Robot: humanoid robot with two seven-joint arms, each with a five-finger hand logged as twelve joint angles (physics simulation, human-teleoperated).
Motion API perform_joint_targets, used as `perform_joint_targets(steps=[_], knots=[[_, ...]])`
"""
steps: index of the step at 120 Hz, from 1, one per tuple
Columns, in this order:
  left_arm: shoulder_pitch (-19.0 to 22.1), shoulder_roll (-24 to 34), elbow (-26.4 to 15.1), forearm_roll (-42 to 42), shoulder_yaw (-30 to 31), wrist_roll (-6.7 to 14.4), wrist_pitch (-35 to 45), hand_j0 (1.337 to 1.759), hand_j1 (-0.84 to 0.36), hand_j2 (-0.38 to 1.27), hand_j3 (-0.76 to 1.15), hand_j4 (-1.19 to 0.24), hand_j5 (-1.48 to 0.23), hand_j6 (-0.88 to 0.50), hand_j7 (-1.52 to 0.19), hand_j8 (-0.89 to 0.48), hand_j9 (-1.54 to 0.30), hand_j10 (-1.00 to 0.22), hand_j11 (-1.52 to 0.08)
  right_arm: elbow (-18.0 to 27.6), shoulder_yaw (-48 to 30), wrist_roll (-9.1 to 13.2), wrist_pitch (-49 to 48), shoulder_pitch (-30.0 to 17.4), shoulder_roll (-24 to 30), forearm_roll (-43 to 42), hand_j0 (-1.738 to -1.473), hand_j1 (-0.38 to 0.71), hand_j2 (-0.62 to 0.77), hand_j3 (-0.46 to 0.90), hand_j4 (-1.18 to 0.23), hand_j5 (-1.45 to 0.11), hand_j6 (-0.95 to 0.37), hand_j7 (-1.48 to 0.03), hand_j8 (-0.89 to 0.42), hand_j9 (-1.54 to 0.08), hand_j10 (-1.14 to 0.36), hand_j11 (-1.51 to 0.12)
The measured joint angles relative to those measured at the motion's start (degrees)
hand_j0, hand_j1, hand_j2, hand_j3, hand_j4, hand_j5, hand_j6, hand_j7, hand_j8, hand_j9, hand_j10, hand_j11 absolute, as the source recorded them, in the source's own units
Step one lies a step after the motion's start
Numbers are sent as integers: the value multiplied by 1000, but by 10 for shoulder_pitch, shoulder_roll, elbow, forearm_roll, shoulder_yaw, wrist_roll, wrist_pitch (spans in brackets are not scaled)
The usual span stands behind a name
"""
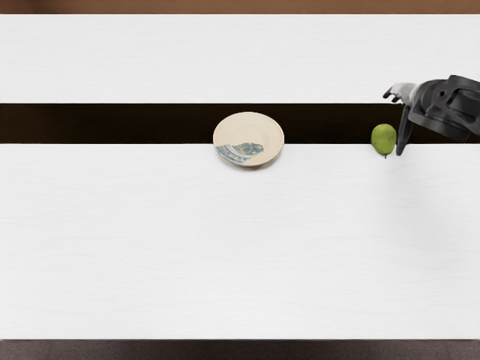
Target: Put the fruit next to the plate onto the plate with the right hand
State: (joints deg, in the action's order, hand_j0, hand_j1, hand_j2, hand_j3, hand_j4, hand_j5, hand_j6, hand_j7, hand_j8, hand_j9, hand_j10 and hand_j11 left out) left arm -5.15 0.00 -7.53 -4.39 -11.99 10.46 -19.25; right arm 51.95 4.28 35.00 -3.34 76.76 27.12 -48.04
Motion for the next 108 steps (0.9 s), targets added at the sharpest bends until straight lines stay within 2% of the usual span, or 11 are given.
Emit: perform_joint_targets(steps=[18,44,108], knots=[[0,0,0,0,0,0,0,1658,332,3,0,-14,-18,-14,-18,-14,-18,-14,-18,43,8,0,33,-3,12,-20,-1658,-142,-33,0,-177,-226,-179,-226,-178,-226,-176,-226],[1,0,0,0,0,0,0,1658,332,3,0,-14,-18,-14,-18,-14,-18,-14,-18,78,11,0,57,-21,21,-48,-1658,-117,-37,0,-198,-253,-200,-252,-198,-253,-197,-253],[1,0,0,0,0,0,0,1658,332,3,0,-14,-18,-14,-18,-14,-18,-14,-18,85,9,0,115,-51,22,-60,-1658,-117,-36,0,-199,-254,-200,-253,-199,-253,-198,-253]])
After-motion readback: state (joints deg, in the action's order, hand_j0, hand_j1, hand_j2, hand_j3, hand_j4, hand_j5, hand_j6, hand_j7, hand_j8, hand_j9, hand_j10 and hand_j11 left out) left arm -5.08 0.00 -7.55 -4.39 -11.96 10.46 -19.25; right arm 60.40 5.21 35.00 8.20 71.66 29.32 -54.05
